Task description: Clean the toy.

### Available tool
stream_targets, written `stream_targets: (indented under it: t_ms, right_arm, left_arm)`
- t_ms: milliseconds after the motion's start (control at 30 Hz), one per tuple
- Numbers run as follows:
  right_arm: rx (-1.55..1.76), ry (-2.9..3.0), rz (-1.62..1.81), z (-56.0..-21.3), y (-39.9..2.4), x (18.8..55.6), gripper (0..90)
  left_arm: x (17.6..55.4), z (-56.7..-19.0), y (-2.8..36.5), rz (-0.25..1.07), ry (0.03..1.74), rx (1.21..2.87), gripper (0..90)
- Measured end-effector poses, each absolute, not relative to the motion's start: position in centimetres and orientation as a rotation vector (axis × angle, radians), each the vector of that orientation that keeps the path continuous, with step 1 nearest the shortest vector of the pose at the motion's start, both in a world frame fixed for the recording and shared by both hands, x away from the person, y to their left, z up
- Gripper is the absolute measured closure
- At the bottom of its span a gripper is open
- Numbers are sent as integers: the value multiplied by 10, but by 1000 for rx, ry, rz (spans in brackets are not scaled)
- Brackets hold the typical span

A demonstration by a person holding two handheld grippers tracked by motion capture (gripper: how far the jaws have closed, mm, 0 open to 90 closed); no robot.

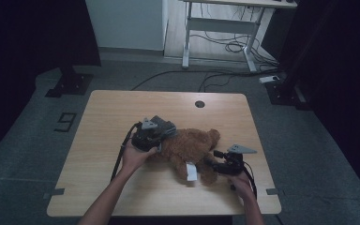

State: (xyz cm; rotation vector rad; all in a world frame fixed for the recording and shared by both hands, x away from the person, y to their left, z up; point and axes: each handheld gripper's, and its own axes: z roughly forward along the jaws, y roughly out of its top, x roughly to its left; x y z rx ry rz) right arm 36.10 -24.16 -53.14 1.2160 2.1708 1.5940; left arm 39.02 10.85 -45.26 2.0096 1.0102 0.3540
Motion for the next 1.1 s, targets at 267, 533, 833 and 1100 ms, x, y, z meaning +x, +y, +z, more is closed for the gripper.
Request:
stream_targets:
  t_ms: [267, 533, 833, 1100]
  right_arm:
    - [1153, 2141, 1632, -514, -222, 358, 191]
    - [1146, 2185, 1600, -527, -205, 363, 434]
    - [1105, 2203, 1592, -530, -209, 361, 523]
    - [1088, 2217, 1586, -531, -211, 358, 525]
  left_arm:
    - [362, -470, 121, 315, 963, 1973, 781]
    - [353, -471, 125, 286, 962, 1962, 781]
    - [351, -430, 76, 328, 832, 1950, 782]
    - [359, -424, -1, 200, 730, 1962, 781]
